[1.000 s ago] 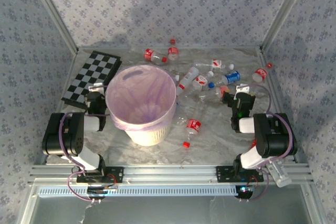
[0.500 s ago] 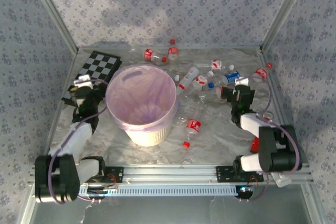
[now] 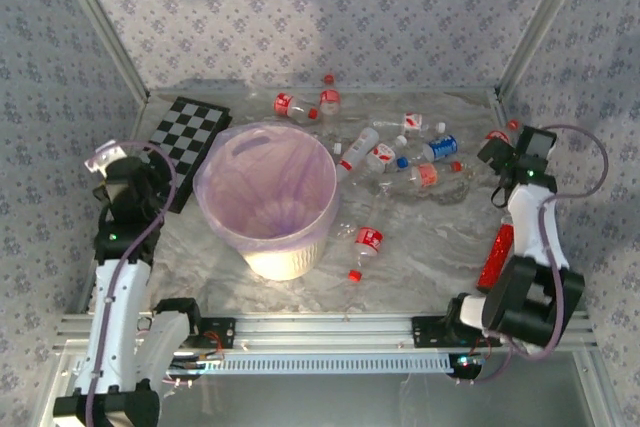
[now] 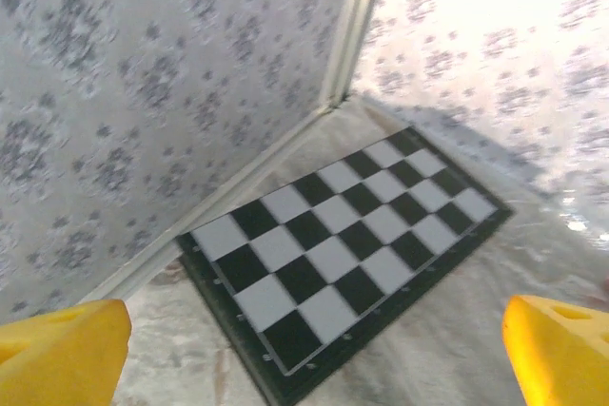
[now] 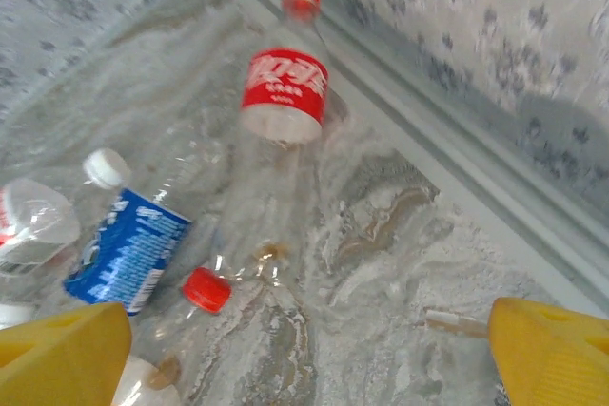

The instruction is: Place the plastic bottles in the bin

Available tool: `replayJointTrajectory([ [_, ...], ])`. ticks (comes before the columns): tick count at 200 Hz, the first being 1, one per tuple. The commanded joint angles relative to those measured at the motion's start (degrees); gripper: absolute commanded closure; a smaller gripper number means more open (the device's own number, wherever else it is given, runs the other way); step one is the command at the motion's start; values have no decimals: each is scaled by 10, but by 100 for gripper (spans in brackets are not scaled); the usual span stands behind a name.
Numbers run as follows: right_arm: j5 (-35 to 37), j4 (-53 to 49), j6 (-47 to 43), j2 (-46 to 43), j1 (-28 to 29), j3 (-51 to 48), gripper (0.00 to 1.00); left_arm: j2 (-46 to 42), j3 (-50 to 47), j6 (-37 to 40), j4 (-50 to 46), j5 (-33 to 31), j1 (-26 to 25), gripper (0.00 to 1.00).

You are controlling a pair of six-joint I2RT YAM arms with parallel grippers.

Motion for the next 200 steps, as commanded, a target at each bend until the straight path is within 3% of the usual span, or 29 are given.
replayJointTrajectory([
  [1, -97, -26, 38, 69, -18, 50, 5, 26, 80, 1, -92, 85, 3, 0],
  [31, -110, -21, 32, 152, -17, 108, 6, 56, 180, 17, -151, 191, -3, 2],
  [54, -118, -34, 26, 218, -24, 159, 8, 77, 233, 35, -191, 245, -37, 7],
  [87, -145, -36, 28, 272, -27, 191, 13, 132, 297, 89, -263, 226, -149, 8],
  [103, -159, -46, 20, 301, -21, 214, 18, 156, 301, 107, -278, 205, -179, 8],
  [163, -154, -90, -8, 377, 2, 276, 20, 195, 240, 93, -255, 215, -185, 10],
  [200, -135, -96, -9, 408, 4, 282, 19, 202, 196, 59, -221, 281, -175, 9],
])
